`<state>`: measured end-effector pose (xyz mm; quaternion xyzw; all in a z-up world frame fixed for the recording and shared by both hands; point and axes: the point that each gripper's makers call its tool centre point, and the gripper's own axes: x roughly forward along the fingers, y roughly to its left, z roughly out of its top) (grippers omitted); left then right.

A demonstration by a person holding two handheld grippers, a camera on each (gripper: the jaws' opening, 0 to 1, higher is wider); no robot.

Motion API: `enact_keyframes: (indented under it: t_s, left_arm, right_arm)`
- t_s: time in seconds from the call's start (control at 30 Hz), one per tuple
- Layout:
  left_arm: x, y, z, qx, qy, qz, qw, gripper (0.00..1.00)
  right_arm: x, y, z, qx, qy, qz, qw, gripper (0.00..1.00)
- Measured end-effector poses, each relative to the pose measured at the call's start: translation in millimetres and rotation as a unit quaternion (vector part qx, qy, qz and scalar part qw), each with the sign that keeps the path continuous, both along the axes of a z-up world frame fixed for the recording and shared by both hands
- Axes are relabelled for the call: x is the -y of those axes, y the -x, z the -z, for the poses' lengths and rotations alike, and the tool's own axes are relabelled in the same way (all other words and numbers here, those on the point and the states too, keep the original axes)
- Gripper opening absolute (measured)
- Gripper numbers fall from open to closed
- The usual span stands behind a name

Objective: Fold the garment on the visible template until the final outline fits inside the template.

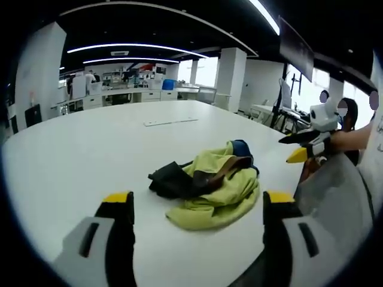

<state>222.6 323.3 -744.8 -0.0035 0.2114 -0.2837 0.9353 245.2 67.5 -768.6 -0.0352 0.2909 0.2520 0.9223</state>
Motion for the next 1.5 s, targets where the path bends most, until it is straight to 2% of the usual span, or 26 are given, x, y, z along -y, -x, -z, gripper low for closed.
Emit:
enact_keyframes:
  t_s: [0.43, 0.8, 1.0, 1.5]
  left_arm:
    - [-1.3, -0.8, 2.1, -0.001, -0.001, 0.001, 1.0000, 0.86]
    - [-1.7, -1.1, 2.9, -0.002, -0.001, 0.001, 1.0000, 0.86]
    - [-2.3, -0.9, 4.1, -0.003, -0.003, 0.002, 1.0000, 0.86]
    - [-0.2, 0.8, 4.7, -0.003, -0.005, 0.007, 1.0000, 0.85]
  right_arm:
    - [0.7, -1.1, -0.6, 0.001, 0.001, 0.001, 1.0000, 0.99]
    - [0.1, 0.0, 0.8, -0.005, 0.001, -0.001, 1.0000, 0.99]
    - [-0.8, 2.6, 5.2, -0.018, 0.004, -0.005, 0.9998, 0.99]
    - [-1.3, 3.6, 6.7, -0.019, 0.007, -0.008, 0.9998, 0.99]
